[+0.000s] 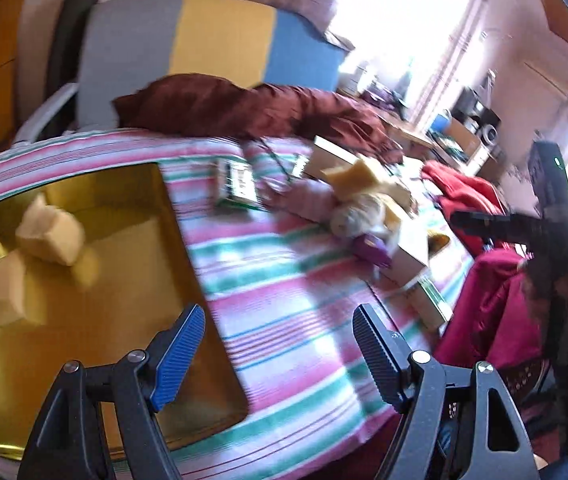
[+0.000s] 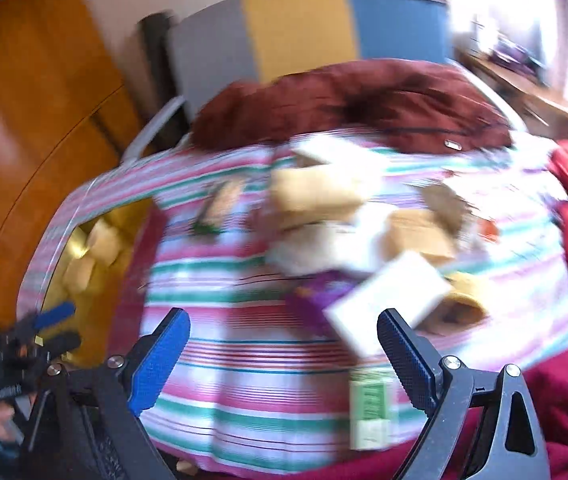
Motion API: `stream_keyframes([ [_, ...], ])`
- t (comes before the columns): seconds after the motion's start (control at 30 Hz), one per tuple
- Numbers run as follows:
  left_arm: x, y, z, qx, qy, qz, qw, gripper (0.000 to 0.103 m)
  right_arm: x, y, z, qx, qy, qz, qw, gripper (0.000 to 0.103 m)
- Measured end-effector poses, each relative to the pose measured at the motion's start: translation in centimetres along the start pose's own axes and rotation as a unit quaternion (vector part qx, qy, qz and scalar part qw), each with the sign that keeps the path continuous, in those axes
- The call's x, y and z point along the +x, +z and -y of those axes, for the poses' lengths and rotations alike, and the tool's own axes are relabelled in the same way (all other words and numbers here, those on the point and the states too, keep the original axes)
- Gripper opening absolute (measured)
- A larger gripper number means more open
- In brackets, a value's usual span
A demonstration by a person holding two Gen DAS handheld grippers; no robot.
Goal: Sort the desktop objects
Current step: 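Move both tools back to the pile of objects, then grasp the white box with the right tool while the left tool grasps the small green box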
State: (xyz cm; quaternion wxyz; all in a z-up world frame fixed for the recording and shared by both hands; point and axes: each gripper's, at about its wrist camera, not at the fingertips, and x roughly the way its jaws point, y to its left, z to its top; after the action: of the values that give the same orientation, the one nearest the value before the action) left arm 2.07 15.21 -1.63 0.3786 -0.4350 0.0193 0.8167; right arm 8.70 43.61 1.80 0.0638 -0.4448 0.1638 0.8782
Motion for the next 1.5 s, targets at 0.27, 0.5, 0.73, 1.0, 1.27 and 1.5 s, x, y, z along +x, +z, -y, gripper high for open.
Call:
stream_keyframes([
  [0.27,2.4,-0.4,3.0,0.035,-0.020,-0.037,0.9985,0.078,1.5,0.3,7.3,0.114,0.007,-0.039,0.993,0.095],
  [0.5,4.5,-1.0,5.1,0.054,-0.033,-0.066,0.9958,0.077,6.6,0.9,8.5,0.139,0.028,-0.103,0.985,0.095],
  [0.73,6.6,-1.4,7.0,0.074,-0.043,-0.093,0.9920,0.078,9.1,2.0,9.1,0.149,0.026,-0.122,0.981,0.095],
  [1.0,8.2,-1.6,7.5,0.072,-0.053,-0.114,0.9894,0.078,10.8,1.7,9.5,0.166,0.014,-0.147,0.975,0.096],
  [1.27,10.0,-1.1,9.0,0.076,-0.080,-0.131,0.9853,0.076,10.5,1.5,8.9,0.121,-0.011,-0.142,0.982,0.069],
  [1.5,11.8,-0.3,12.3,0.077,-0.112,-0.144,0.9803,0.074,8.3,1.2,8.5,0.096,-0.011,-0.119,0.988,0.058],
])
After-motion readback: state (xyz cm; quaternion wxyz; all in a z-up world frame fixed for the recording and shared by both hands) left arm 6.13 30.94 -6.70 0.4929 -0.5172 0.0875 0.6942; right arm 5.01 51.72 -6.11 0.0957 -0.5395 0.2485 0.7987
